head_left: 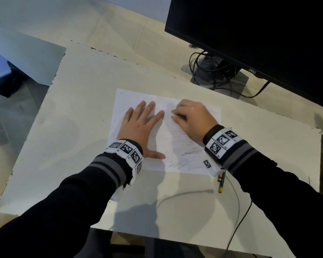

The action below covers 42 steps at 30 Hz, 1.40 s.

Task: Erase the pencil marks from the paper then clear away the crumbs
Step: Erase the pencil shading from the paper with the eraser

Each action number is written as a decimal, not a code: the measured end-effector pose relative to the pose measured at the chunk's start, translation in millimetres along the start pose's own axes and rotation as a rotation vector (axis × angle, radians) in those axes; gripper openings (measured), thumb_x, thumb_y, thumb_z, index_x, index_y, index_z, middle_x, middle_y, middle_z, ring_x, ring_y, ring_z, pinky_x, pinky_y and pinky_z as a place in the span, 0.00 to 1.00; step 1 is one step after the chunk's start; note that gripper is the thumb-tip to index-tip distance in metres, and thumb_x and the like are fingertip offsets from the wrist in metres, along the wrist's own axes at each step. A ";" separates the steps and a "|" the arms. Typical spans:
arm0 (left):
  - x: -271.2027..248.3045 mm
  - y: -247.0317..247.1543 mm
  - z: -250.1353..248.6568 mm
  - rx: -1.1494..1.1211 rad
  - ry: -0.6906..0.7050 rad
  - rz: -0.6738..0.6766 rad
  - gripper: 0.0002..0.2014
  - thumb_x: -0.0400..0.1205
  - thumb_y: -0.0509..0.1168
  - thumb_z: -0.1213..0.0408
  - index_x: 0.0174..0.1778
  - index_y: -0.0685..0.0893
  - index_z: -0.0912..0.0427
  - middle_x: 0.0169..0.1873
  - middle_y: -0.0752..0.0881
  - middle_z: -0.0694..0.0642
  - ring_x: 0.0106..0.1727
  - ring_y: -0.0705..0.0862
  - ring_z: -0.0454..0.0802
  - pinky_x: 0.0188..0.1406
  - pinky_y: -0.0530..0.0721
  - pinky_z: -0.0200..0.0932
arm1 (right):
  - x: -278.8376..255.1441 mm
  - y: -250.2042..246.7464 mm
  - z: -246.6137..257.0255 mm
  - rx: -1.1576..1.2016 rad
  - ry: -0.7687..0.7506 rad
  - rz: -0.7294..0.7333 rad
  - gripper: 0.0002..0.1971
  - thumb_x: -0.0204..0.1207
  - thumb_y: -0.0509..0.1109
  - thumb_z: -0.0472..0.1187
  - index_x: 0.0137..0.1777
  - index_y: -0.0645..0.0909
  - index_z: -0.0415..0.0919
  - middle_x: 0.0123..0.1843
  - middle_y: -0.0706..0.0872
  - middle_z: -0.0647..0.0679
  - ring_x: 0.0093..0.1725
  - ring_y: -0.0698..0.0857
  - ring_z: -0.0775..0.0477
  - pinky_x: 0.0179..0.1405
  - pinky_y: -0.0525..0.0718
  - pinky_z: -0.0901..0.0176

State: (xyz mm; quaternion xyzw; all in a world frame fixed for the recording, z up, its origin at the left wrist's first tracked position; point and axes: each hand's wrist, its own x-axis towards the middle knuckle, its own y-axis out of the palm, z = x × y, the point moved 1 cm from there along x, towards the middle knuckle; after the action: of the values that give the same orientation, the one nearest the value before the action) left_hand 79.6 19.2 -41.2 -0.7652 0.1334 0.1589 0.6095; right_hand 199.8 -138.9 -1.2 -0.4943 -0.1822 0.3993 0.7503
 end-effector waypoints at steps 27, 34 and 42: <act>3.6 3.4 -9.8 0.034 -0.058 -0.032 0.61 0.65 0.58 0.17 0.86 0.38 0.44 0.86 0.35 0.55 0.86 0.36 0.61 0.83 0.42 0.67 | -3.0 10.1 9.3 0.047 -0.023 -0.001 0.08 0.79 0.72 0.37 0.54 0.90 0.36 0.47 0.87 0.47 0.46 0.85 0.47 0.51 0.85 0.54; 2.6 3.6 -8.8 0.033 -0.052 -0.037 0.61 0.66 0.56 0.17 0.86 0.36 0.45 0.86 0.34 0.55 0.86 0.35 0.61 0.83 0.41 0.67 | -0.6 7.8 7.4 0.020 0.033 -0.072 0.07 0.79 0.72 0.36 0.52 0.90 0.35 0.46 0.87 0.45 0.45 0.85 0.45 0.49 0.86 0.48; 2.2 3.3 -6.9 0.028 -0.041 -0.029 0.60 0.66 0.56 0.17 0.85 0.34 0.43 0.85 0.32 0.55 0.85 0.33 0.61 0.83 0.39 0.66 | -3.7 1.4 6.0 -0.011 0.080 -0.019 0.07 0.79 0.72 0.37 0.51 0.90 0.35 0.47 0.86 0.45 0.46 0.85 0.43 0.49 0.85 0.46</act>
State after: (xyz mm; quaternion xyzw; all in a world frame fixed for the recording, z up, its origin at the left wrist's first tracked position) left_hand 80.8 11.7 -43.6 -0.7549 0.1119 0.1640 0.6251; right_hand 193.0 -137.9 0.6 -0.5124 -0.1589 0.3709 0.7581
